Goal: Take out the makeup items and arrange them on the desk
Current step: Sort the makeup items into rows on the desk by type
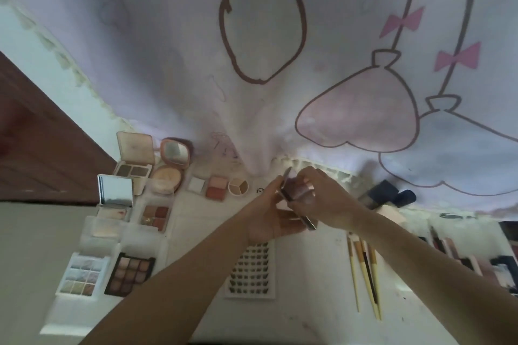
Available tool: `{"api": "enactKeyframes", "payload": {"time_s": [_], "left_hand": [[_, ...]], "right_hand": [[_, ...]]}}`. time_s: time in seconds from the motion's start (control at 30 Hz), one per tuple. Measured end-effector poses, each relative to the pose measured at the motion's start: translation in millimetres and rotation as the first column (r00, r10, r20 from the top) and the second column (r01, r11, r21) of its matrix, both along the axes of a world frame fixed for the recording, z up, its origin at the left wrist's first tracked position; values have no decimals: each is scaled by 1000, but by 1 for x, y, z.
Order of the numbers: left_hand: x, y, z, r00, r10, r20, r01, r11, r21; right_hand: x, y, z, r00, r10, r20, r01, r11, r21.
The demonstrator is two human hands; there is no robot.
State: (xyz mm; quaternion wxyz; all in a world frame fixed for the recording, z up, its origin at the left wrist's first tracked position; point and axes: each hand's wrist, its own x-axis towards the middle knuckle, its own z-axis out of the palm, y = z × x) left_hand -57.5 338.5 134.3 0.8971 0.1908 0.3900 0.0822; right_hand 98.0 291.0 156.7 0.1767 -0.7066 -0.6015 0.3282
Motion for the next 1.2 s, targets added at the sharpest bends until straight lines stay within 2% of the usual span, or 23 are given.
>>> {"api": "enactKeyframes", "payload": {"time_s": [0.1, 0.17, 0.23, 0.3, 0.4, 0.47, 0.53, 0.67, 0.7, 0.77, 0.83, 0.9, 1.0, 1.07, 1.2], "left_hand": [[-18, -10, 10, 973, -137, 183, 142, 990, -12], [-24, -13, 13, 957, -116, 266, 141, 987, -74], [-30, -16, 11, 953, -52, 298, 97, 986, -137], [-36, -21, 11, 958, -63, 281, 96, 990, -102], [-51, -33, 11, 962, -103, 253, 128, 988, -86], [-62, -41, 11, 944, -120, 309, 161, 981, -110], [-72, -45, 11, 912, -140, 386, 208, 968, -139], [-85, -56, 6, 888, -149, 436, 249, 952, -181], [-85, -59, 5, 877, -139, 460, 256, 946, -202], [-79, -59, 2, 869, -119, 480, 261, 935, -241], [-66, -54, 3, 877, -110, 467, 242, 942, -232], [-49, -49, 4, 911, -62, 407, 164, 962, -220], [-16, -45, 2, 957, 189, 220, -117, 945, -305], [6, -41, -3, 940, 331, 86, -297, 915, -274], [34, -25, -18, 869, 490, -68, -485, 817, -311]], "right_hand": [[-17, -12, 24, 999, 3, -51, 0, 998, 70], [-26, -20, 33, 997, -2, -79, 8, 997, 78], [-32, -26, 40, 998, 11, -66, -6, 997, 80], [-38, -32, 45, 997, 16, -77, -10, 997, 79], [-49, -41, 46, 994, 16, -106, -13, 1000, 24], [-57, -47, 45, 989, 13, -144, -13, 1000, 6], [-59, -53, 46, 967, -15, -254, 9, 1000, -23], [-45, -53, 54, 944, 15, -330, -77, 981, -177], [-39, -51, 56, 929, -10, -370, -77, 973, -220], [-26, -46, 57, 879, -158, -450, 38, 963, -265], [-8, -37, 53, 904, -248, -349, 179, 959, -219], [8, -23, 47, 942, -253, -219, 219, 962, -165], [28, 10, 38, 991, -133, 24, 135, 986, -98], [37, 31, 32, 988, -34, 153, 48, 995, -91], [49, 65, 6, 976, 66, 206, -51, 996, -76]]}}
